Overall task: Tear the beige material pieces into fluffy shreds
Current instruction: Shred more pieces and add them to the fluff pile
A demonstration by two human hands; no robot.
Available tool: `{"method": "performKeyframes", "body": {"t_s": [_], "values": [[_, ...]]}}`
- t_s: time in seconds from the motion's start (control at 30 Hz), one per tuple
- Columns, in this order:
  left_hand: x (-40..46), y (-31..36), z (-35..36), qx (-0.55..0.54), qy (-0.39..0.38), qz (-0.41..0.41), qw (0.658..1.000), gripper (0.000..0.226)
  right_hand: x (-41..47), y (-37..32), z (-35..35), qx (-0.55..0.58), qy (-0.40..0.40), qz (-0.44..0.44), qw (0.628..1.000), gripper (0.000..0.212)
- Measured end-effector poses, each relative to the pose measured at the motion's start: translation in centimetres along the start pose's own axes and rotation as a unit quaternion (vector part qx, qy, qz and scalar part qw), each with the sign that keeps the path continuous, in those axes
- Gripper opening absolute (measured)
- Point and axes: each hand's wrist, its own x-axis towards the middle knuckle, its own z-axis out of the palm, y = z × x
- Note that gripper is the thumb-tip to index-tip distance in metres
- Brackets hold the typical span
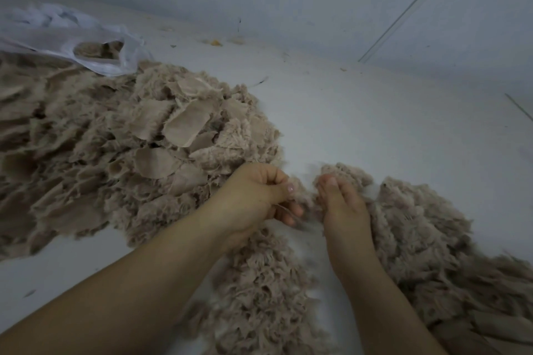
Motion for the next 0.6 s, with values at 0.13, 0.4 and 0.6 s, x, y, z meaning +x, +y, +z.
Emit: {"method": "performKeyframes", "body": {"t_s": [0.13, 0.4, 0.6], "values": [[-0.4, 0.8, 0.1, -0.059, 0.001, 0.037, 0.998, 0.021, -0.1, 0.0, 0.0, -0.016, -0.003, -0.017, 1.0, 0.026], [0.0, 0.0, 0.3, 0.172, 0.115, 0.133, 0.969, 0.024, -0.6, -0.4, 0.1, -0.02, -0.005, -0.082, 0.996, 0.012], [-0.6, -1.1, 0.5, 0.406, 0.081, 0.336, 0.846, 0.018, -1.1, -0.7, 0.2, 0.054, -0.061, -0.071, 0.994, 0.03]]}}
